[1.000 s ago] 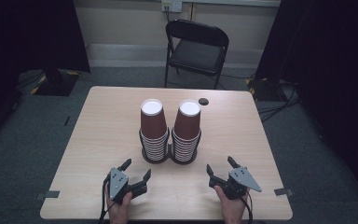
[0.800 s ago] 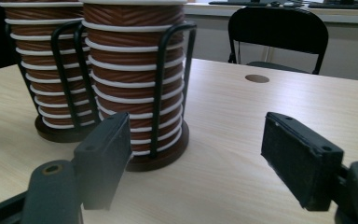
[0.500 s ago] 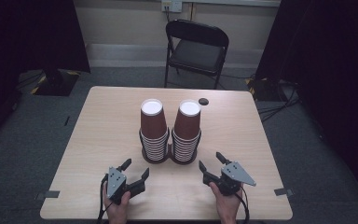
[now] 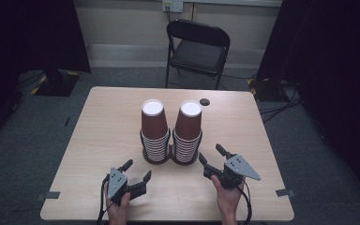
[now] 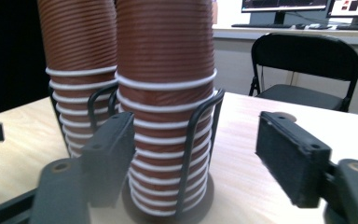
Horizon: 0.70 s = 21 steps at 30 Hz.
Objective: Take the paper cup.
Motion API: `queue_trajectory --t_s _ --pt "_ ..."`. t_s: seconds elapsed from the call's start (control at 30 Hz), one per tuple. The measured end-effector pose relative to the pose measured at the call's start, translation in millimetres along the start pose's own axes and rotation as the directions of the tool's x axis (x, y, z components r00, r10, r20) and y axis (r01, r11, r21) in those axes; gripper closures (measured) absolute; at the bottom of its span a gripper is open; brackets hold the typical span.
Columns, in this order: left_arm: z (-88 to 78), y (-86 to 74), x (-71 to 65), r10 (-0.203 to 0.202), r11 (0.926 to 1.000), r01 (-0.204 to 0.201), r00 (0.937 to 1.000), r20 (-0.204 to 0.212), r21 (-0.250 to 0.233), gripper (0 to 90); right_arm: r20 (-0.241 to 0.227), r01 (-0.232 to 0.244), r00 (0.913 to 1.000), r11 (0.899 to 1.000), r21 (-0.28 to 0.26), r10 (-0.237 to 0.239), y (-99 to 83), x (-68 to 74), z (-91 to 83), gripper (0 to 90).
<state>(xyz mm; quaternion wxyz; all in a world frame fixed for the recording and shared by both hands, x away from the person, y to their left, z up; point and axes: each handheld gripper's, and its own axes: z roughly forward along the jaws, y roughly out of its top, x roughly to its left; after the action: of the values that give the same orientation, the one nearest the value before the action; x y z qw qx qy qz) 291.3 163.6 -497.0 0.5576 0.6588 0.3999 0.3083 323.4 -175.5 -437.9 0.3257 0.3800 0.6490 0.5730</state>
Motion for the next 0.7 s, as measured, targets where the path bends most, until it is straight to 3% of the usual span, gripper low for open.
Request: queue_trajectory --t_s 0.17,0.27,0.47,0.7 --pt "-1.7 -0.7 1.9 0.002 0.9999 -0.001 0.9991 0.043 -0.017 16.5 -0.004 0.008 1.0000 1.000 -0.015 -0.008 11.6 -3.1 3.2 23.1" --pt "-1.5 -0.6 1.7 0.008 0.9999 -0.007 0.9992 0.040 -0.014 17.9 -0.011 0.000 0.9999 1.000 -0.026 0.000 20.2 -4.0 7.0 20.5" --pt "-0.3 0.0 0.3 0.022 0.9998 -0.022 0.9987 0.047 0.004 18.1 -0.072 -0.016 0.9973 1.000 -0.021 0.014 39.9 -4.5 22.5 13.6" --pt "-1.2 -0.3 -0.3 0.029 0.9996 -0.029 0.9978 0.060 -0.003 18.0 -0.100 -0.005 0.9950 1.000 -0.024 0.002 59.2 -4.8 36.6 12.9"
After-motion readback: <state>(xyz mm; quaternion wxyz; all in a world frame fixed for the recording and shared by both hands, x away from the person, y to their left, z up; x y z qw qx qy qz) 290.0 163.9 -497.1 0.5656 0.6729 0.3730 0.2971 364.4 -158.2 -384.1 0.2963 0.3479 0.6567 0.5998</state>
